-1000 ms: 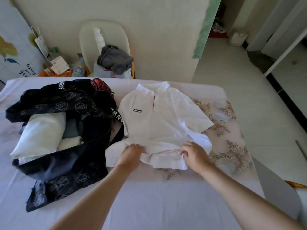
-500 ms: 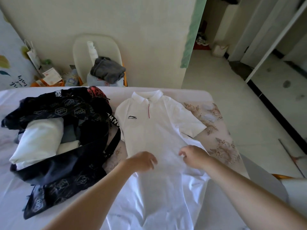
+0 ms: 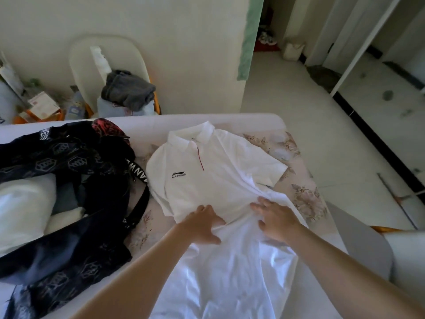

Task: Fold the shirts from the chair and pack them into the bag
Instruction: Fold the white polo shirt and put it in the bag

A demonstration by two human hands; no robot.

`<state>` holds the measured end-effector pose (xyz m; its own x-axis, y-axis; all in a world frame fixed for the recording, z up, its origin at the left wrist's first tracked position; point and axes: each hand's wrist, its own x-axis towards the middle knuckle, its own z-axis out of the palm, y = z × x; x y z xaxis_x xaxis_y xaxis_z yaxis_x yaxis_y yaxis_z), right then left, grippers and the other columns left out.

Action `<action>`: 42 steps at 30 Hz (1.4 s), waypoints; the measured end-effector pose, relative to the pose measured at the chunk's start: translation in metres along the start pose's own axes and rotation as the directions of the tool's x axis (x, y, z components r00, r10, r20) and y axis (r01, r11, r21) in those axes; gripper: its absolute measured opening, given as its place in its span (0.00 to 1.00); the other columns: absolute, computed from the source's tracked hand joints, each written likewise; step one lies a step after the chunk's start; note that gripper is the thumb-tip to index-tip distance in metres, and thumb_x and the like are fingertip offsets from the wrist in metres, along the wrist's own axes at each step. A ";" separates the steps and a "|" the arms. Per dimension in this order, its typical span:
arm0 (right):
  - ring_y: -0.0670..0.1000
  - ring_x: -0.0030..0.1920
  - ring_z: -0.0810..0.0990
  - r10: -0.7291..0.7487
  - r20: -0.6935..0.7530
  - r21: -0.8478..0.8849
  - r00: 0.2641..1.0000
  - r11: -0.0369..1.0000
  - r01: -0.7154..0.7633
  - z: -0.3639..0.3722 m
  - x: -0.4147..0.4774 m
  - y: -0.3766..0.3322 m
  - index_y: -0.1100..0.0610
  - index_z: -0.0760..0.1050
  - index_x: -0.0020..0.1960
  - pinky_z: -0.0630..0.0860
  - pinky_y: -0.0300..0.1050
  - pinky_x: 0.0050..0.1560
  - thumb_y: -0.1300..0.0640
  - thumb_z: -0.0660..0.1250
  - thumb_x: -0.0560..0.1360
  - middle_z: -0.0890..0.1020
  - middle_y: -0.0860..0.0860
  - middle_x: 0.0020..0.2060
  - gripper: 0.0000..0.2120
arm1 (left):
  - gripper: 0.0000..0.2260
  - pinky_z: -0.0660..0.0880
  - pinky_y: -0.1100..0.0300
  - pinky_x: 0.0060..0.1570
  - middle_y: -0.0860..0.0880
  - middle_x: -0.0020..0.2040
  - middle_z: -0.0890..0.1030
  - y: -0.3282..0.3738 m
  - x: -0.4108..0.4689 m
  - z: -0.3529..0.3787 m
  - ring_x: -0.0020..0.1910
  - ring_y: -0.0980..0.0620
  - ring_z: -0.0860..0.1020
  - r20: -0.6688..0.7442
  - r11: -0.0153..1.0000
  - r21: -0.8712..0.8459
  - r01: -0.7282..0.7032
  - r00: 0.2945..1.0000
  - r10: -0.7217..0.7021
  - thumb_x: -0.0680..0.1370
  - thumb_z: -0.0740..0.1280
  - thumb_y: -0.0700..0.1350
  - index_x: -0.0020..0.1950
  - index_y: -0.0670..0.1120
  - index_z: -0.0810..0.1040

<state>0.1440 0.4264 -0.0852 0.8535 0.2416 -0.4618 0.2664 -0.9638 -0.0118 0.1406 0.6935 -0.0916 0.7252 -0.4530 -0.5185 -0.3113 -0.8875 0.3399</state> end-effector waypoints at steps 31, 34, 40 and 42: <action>0.50 0.80 0.40 -0.107 -0.059 0.090 0.993 0.990 0.112 -0.025 0.132 -0.089 0.46 0.43 0.81 0.51 0.65 0.74 0.38 0.50 0.81 0.40 0.49 0.80 0.32 | 0.18 0.73 0.54 0.33 0.44 0.53 0.77 -0.121 -0.015 -0.137 0.45 0.44 0.78 -0.529 0.669 -0.042 0.742 0.551 -0.645 0.78 0.65 0.39 0.67 0.44 0.66; 0.53 0.80 0.44 -0.176 -0.092 0.079 0.980 0.980 0.183 -0.023 0.129 -0.100 0.47 0.45 0.81 0.54 0.61 0.75 0.40 0.58 0.79 0.42 0.52 0.81 0.36 | 0.19 0.71 0.55 0.53 0.45 0.61 0.71 -0.126 -0.012 -0.148 0.60 0.44 0.71 -0.615 0.630 0.168 0.759 0.580 -0.534 0.74 0.68 0.38 0.64 0.47 0.69; 0.57 0.80 0.51 -0.146 -0.273 0.089 0.951 0.980 0.176 -0.026 0.133 -0.088 0.51 0.57 0.78 0.53 0.64 0.75 0.48 0.58 0.80 0.50 0.55 0.80 0.29 | 0.26 0.58 0.47 0.72 0.50 0.79 0.55 -0.088 0.035 -0.098 0.77 0.45 0.54 -0.257 0.970 0.077 0.231 0.945 -0.204 0.82 0.60 0.48 0.78 0.56 0.57; 0.56 0.79 0.51 -0.060 -0.292 0.079 0.955 0.993 0.087 -0.029 0.136 -0.069 0.50 0.56 0.78 0.53 0.66 0.74 0.46 0.56 0.80 0.51 0.55 0.80 0.28 | 0.29 0.56 0.40 0.72 0.53 0.81 0.43 -0.087 0.047 -0.077 0.79 0.45 0.46 -0.072 0.940 0.050 0.337 0.940 -0.333 0.82 0.55 0.59 0.80 0.60 0.44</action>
<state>0.2546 0.5293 -0.1219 0.9293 0.3218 -0.1813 0.3035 -0.9450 -0.1215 0.2492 0.7560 -0.0858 0.8295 -0.1241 -0.5445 -0.0789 -0.9913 0.1057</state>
